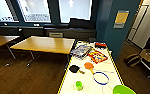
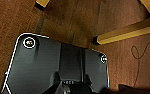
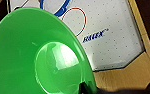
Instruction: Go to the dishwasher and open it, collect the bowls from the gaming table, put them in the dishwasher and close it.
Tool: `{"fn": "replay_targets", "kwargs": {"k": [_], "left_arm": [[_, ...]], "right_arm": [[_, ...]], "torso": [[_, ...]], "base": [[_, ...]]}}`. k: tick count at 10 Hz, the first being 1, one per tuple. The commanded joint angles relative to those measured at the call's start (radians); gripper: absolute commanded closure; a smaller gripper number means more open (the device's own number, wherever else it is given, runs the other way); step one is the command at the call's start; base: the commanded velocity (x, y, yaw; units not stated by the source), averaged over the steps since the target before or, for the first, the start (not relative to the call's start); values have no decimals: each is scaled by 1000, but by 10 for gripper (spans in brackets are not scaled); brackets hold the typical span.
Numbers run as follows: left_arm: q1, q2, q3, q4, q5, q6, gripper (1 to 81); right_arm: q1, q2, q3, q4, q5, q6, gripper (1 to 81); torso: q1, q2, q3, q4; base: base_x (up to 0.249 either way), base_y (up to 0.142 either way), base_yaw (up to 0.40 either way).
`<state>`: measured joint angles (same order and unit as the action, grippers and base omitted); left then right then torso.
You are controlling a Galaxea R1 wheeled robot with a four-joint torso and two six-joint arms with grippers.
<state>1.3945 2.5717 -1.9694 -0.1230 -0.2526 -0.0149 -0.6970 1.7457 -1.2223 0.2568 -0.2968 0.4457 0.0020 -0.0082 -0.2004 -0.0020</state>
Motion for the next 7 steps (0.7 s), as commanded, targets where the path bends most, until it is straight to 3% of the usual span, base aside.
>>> {"fn": "replay_targets", "kwargs": {"k": [1,7], "left_arm": [[-76,-132,156,6,50,1,10],[-183,-315,423,6,50,0,10]], "right_arm": [[102,-99,57,-13,-36,-4,811],[64,-204,224,-83,-41,-2,811]], "torso": [[0,0,0,0],[0,0,0,0]], "base": [[0,0,0],[0,0,0]]}}
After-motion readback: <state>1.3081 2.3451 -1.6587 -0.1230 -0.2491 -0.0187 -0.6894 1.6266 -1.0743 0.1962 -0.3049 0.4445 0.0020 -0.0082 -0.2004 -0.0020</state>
